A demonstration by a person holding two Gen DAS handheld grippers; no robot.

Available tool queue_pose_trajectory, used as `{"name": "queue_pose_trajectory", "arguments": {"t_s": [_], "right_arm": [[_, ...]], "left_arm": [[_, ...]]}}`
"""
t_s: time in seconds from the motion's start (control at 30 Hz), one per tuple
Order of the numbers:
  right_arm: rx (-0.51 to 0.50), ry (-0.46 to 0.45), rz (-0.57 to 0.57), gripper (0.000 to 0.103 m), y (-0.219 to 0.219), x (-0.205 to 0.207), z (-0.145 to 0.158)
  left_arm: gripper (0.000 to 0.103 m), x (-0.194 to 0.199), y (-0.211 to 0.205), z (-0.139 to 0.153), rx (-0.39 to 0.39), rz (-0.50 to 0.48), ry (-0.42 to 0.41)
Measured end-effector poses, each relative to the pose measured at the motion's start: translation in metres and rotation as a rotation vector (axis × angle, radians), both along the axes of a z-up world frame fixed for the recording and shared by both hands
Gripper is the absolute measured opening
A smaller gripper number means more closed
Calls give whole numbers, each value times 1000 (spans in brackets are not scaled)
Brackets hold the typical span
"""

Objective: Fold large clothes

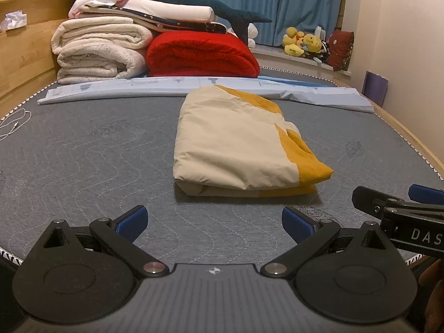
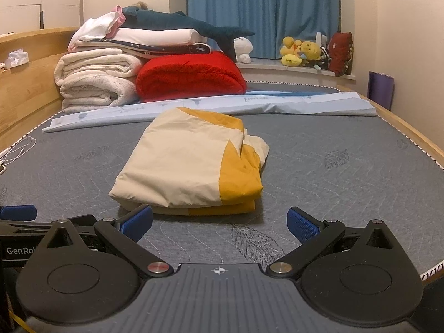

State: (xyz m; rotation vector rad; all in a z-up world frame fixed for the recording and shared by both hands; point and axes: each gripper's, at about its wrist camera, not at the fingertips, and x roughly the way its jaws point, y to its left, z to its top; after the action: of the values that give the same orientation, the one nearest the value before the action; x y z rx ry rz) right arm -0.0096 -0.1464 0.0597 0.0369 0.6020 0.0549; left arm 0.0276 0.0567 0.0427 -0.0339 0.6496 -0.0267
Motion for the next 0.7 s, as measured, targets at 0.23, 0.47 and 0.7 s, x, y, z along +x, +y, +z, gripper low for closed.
{"name": "queue_pose_trajectory", "arguments": {"t_s": [0.23,0.47,0.7], "right_arm": [[0,0,-1,102,0,0,0],[3,3,-2,102,1,-1,-1],[4,5,-4,102,1,-1,-2]], "left_arm": [[103,0,0,0,-1,-2,2],[103,0,0,0,0,-1,3],[103,0,0,0,0,-1,3]]}}
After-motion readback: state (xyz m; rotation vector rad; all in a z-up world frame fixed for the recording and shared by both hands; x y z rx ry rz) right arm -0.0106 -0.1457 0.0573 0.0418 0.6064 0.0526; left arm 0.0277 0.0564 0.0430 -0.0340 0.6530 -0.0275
